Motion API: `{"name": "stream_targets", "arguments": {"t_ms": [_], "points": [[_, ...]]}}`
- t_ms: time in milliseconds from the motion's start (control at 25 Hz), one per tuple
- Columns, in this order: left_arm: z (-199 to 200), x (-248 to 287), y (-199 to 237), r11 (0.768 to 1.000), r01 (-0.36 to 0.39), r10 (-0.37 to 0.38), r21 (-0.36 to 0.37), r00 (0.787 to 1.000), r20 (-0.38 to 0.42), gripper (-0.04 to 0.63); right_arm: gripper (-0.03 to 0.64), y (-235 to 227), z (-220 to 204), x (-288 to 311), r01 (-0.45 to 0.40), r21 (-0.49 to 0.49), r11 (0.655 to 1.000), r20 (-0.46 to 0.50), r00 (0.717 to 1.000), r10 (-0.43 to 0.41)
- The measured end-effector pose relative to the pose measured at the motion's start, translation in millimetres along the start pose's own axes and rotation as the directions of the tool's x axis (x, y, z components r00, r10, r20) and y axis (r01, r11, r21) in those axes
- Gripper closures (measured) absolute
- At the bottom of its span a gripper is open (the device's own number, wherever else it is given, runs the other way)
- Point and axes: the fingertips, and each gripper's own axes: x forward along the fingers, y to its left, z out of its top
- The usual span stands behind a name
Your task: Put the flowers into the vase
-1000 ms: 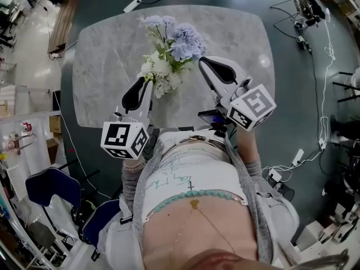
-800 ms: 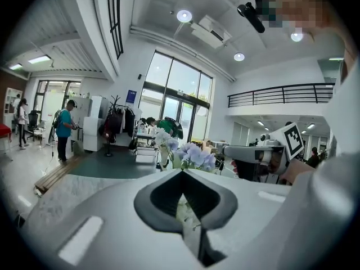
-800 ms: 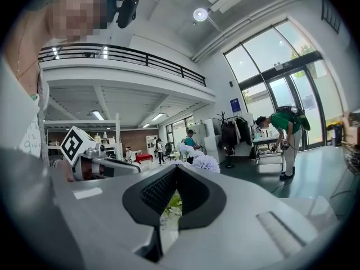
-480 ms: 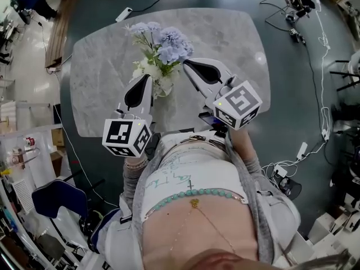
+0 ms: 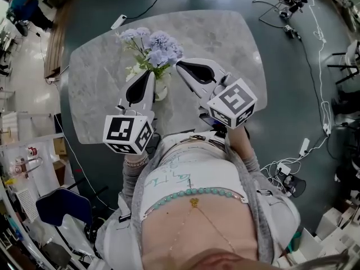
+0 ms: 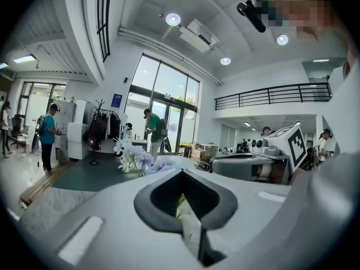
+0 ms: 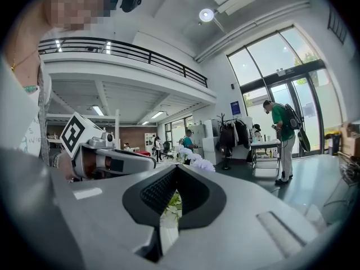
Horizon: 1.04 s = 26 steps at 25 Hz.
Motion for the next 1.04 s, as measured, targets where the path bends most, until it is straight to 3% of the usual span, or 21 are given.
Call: {"name": "stream_targets", "arguments": {"t_ms": [480,1040], "points": [[6,15,-18,0.999,0.041,-0.041,0.003,0.999,0.011,0.591,0.592,-7,-2,-13,0.029,-0.007,1.000,-0.004,1.000,-0.029],[5,12,-22,0.999,0.038,-0.038,0.004,0.999,0.017,0.591,0.592,1,-6,-11,-0.002,-0.013,1.000,-0.018,1.000,0.002]]}}
